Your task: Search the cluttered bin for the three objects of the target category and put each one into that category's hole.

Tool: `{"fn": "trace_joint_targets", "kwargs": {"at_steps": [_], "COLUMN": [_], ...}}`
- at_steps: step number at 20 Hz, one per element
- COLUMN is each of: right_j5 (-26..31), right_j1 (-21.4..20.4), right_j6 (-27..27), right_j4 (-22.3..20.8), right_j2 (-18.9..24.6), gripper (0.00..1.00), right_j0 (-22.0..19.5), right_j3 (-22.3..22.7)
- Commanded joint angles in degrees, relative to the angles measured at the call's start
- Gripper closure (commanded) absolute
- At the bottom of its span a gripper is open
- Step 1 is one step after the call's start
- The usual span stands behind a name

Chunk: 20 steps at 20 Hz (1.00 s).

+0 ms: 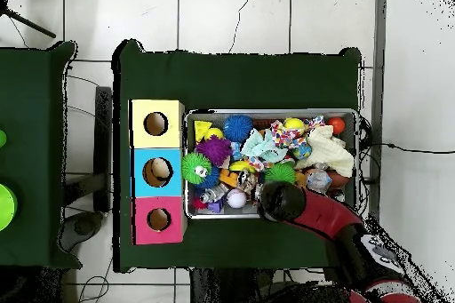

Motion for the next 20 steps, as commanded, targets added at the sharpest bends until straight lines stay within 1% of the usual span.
{"fn": "trace_joint_targets", "kwargs": {"at_steps": [1, 5, 6, 9, 10, 12, 17, 20], "right_j5": [-7.3, -8.5, -9.6, -14.3, -13.6, -9.4, -7.2, -2.9], "right_j1": [10.3, 11.5, 11.6, 11.6, 11.4, 10.7, 8.7, 5.1], "right_j6": [4.8, 4.4, 3.9, 4.6, 4.6, 5.1, 4.8, 4.1], "right_j4": [-3.9, -4.8, -5.5, -6.3, -6.5, -5.2, -4.4, -3.7], "right_j2": [2.4, 2.0, 2.4, 3.5, 3.0, 2.1, 2.1, 1.9], "gripper": [0.00, 0.00, 1.00, 1.00, 1.00, 1.00, 1.00, 1.00], "right_j0": [-1.1, -0.6, -1.0, -2.2, -1.5, -0.4, 0.4, 2.3], "right_j3": [-2.3, -3.4, -3.3, -2.0, -2.4, -2.8, -2.8, -3.3]}}
